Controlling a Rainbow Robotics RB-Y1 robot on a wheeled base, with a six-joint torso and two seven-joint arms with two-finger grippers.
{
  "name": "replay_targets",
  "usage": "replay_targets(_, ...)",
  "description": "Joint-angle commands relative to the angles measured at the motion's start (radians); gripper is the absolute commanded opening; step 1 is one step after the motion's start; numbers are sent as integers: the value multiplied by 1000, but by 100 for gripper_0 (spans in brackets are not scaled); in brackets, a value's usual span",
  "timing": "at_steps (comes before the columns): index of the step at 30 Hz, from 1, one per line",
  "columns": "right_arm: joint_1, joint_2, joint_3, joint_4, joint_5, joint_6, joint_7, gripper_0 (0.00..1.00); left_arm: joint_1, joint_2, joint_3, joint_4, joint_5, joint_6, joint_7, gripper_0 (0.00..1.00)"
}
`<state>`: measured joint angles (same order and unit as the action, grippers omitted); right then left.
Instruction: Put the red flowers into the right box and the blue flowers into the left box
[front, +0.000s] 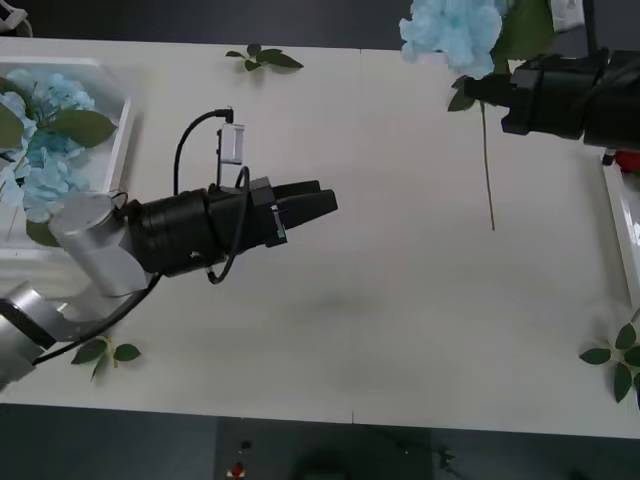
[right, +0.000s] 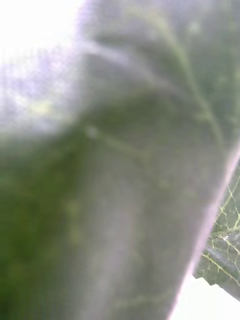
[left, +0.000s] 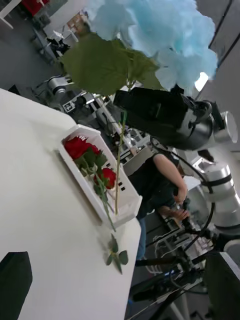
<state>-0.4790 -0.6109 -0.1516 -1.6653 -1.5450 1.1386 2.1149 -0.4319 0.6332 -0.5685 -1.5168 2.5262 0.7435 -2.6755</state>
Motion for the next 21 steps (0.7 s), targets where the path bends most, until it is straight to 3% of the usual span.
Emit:
replay_targets(1,25,3,-9,-85,-73,-8,149,0,-5,-86,25,47,2,40,-30,100)
replay_targets(9,77,82,-13,-180,-96,3,306,0,-5,-211,27,101,-6,40,-30,100)
replay_targets(21,66,171,30,-215,-96,41,270,0,-7,-283,64,101,-170,33,-30,100)
